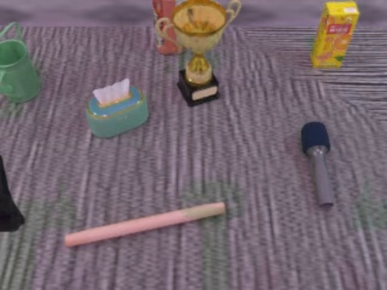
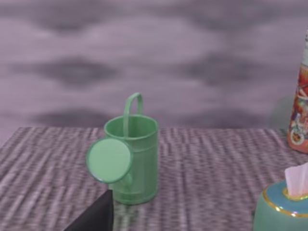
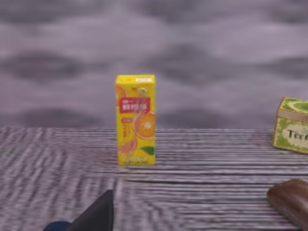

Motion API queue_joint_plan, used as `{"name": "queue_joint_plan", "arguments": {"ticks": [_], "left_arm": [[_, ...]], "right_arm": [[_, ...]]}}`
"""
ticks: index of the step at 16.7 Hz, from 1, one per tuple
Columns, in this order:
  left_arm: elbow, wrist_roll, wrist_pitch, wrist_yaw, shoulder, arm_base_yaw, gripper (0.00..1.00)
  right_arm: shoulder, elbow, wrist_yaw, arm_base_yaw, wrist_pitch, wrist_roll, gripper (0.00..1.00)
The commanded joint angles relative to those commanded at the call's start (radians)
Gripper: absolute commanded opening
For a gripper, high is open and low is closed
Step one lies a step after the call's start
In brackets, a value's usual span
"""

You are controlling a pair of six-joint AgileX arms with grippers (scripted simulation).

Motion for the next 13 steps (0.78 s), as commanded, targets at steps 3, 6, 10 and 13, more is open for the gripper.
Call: {"name": "queue_joint_plan", "arguments": {"ticks": [3, 6, 10, 13], "left_arm": [[0.000, 0.000, 0.000, 0.000, 0.000, 0.000, 1.00], [0.000, 0.000, 0.000, 0.000, 0.000, 0.000, 1.00], [0.000, 0.000, 0.000, 0.000, 0.000, 0.000, 1.00], [0.000, 0.000, 0.000, 0.000, 0.000, 0.000, 1.00]], "right_arm": [[0.010, 0.009, 0.001, 0.004, -0.007, 0.003, 1.00], [0.104, 0.094, 0.007, 0.034, -0.069, 0.034, 1.00], [0.379, 0.301, 0.028, 0.105, -0.224, 0.110, 1.00], [0.677, 0.494, 0.049, 0.171, -0.376, 0.181, 1.00]]}}
